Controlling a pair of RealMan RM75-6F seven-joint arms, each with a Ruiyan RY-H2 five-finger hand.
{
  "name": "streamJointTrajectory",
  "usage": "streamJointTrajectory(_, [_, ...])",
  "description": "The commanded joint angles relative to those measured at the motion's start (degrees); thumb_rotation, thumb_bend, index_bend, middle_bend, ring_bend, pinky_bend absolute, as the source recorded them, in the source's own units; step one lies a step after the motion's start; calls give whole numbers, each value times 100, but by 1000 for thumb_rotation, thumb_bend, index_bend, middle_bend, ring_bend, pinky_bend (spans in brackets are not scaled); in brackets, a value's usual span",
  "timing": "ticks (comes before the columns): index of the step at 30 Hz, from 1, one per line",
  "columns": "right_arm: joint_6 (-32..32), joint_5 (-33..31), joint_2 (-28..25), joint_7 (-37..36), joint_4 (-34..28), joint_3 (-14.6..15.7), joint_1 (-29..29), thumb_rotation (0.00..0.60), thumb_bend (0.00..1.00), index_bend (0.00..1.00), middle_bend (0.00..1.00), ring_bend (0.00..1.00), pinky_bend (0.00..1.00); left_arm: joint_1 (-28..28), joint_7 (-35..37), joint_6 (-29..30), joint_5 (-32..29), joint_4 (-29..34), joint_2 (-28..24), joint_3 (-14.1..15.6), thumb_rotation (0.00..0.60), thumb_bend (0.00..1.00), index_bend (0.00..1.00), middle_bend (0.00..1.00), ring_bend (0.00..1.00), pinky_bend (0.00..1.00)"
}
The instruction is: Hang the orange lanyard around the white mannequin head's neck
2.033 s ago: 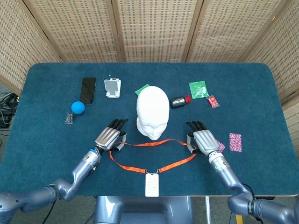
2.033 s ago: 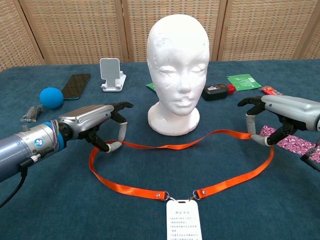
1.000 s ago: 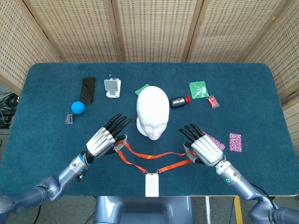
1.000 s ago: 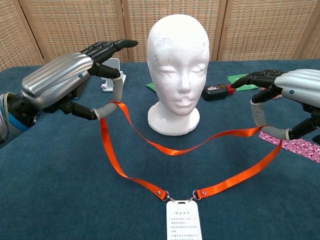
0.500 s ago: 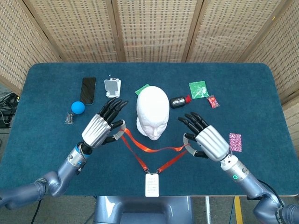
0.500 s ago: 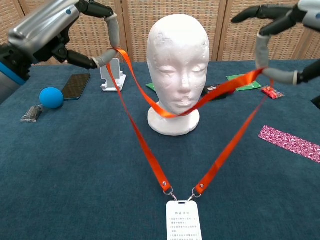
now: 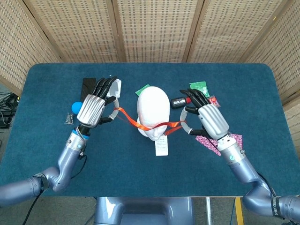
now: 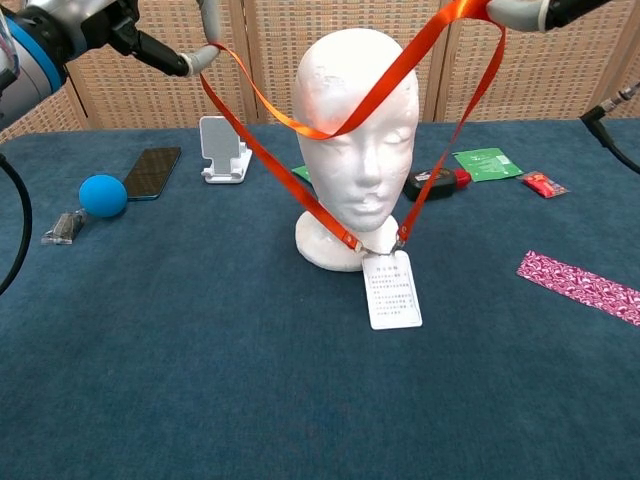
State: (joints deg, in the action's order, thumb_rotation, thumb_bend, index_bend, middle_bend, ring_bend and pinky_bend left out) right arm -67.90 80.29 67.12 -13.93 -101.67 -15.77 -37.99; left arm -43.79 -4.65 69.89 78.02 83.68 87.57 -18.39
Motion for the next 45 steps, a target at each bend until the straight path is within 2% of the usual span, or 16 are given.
streamJointTrajectory(1, [160,-289,-8,-137,-98,-207,-109,600,694,724,171,0,0,-93,86,-140,-218,-4,-56,-180,600,441,733,0,0,0])
streamJointTrajectory(9, [521,-1093,-131,-741,-276,-628,-189,600,694,723,182,0,0,-177,491,-365,-661,-116,-113,-451,600,441,734,0,0,0])
streamJointTrajectory(16, [1057,-2210,-130,-1249,-216,-1157,-427,600,694,723,182,0,0,-385,319,-784,-1433,-100,-111,-737,600,440,725,0,0,0])
streamJointTrajectory(21, [1397,-2762,-151,-1341,-91,-1366,-586,600,693,722,182,0,0,-517,145,-937,-1836,-88,-103,-868,600,441,712,0,0,0])
streamJointTrajectory(35, [1712,-4136,288,-257,1084,-1420,-1305,600,694,722,183,0,0,-774,-314,-1186,-2935,-315,-21,-994,600,440,650,0,0,0])
streamJointTrajectory(40, [1828,-4466,375,66,1374,-1404,-1500,600,693,722,183,0,0,-862,-351,-1243,-3079,-479,49,-997,600,440,626,0,0,0])
streamJointTrajectory(42, [1890,-4639,472,239,1570,-1376,-1617,600,693,722,183,0,0,-928,-362,-1313,-3152,-577,103,-994,600,439,594,0,0,0])
streamJointTrajectory(45, [1960,-4800,589,421,1788,-1349,-1747,600,686,722,184,0,0,-1003,-336,-1364,-3145,-735,184,-976,600,428,466,0,0,0])
